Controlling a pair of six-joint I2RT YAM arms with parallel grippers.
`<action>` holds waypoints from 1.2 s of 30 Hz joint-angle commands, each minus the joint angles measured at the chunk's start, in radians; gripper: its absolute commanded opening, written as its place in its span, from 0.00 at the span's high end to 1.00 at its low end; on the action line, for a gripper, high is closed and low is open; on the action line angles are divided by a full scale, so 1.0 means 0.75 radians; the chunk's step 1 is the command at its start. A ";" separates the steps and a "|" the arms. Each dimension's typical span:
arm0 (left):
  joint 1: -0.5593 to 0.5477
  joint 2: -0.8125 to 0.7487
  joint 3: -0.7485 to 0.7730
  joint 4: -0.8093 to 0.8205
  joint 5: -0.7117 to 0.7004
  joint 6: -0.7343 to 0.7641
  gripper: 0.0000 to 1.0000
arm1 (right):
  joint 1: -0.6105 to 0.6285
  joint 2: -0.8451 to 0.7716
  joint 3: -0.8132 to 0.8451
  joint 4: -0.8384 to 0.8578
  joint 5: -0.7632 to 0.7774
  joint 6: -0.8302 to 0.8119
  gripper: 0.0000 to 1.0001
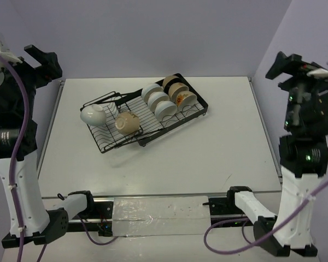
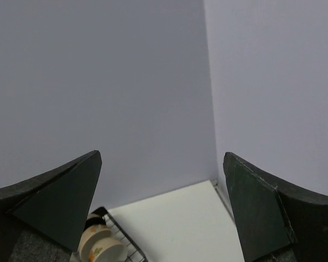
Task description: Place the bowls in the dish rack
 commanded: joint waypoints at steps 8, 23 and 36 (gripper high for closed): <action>-0.237 -0.108 0.261 -0.135 -0.171 0.156 0.01 | -0.003 -0.427 -0.207 0.181 0.029 -0.157 0.00; -0.478 -0.378 0.126 -0.023 -0.457 0.193 0.01 | 0.038 -0.595 -0.264 0.274 -0.030 -0.243 0.00; -0.513 -0.458 -0.073 0.106 -0.443 0.197 0.01 | 0.047 -0.568 -0.295 0.300 -0.045 -0.261 0.00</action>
